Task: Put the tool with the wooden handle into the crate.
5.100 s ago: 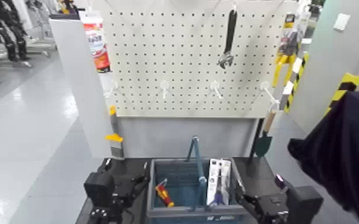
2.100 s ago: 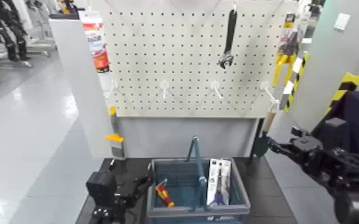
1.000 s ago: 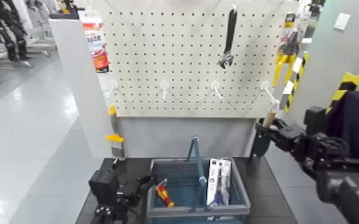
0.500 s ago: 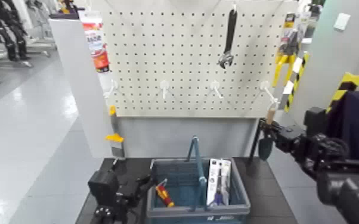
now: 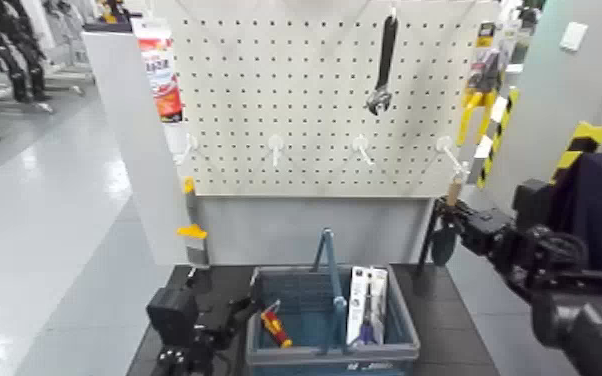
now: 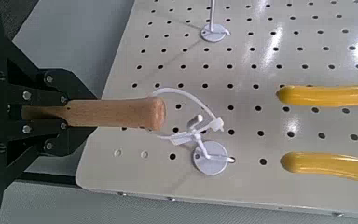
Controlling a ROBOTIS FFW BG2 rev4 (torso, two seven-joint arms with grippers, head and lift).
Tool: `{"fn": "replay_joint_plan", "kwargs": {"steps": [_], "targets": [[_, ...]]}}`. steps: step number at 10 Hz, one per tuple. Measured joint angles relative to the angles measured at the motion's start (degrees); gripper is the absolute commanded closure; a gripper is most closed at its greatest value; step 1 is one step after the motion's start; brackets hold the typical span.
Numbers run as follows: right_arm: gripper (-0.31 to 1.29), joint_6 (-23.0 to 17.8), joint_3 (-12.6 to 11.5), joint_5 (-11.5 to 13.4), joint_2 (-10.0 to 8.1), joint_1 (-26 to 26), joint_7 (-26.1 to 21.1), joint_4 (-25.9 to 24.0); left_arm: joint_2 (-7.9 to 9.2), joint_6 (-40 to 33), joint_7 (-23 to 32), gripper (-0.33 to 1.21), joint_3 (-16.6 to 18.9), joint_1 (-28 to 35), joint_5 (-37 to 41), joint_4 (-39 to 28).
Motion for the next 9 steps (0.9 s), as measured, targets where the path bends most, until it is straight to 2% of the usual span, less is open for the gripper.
{"fn": "replay_joint_plan", "kwargs": {"steps": [4, 7, 9], "targets": [[1.18, 4.6, -2.6, -1.4, -0.07, 8.4, -3.0, -16.2, -0.09, 0.2, 0.0, 0.12, 0.3, 0.4, -0.1, -0.1], [1.18, 10.6, -5.8, -1.1, 1.17, 15.8, -5.8, -29.6, -0.09, 0.3, -0.1, 0.12, 0.2, 0.4, -0.1, -0.2], [1.18, 13.8, -7.6, -3.0, 2.52, 19.9, -6.4, -36.0, 0.04, 0.3, -0.2, 0.12, 0.1, 0.3, -0.1, -0.2]]}}
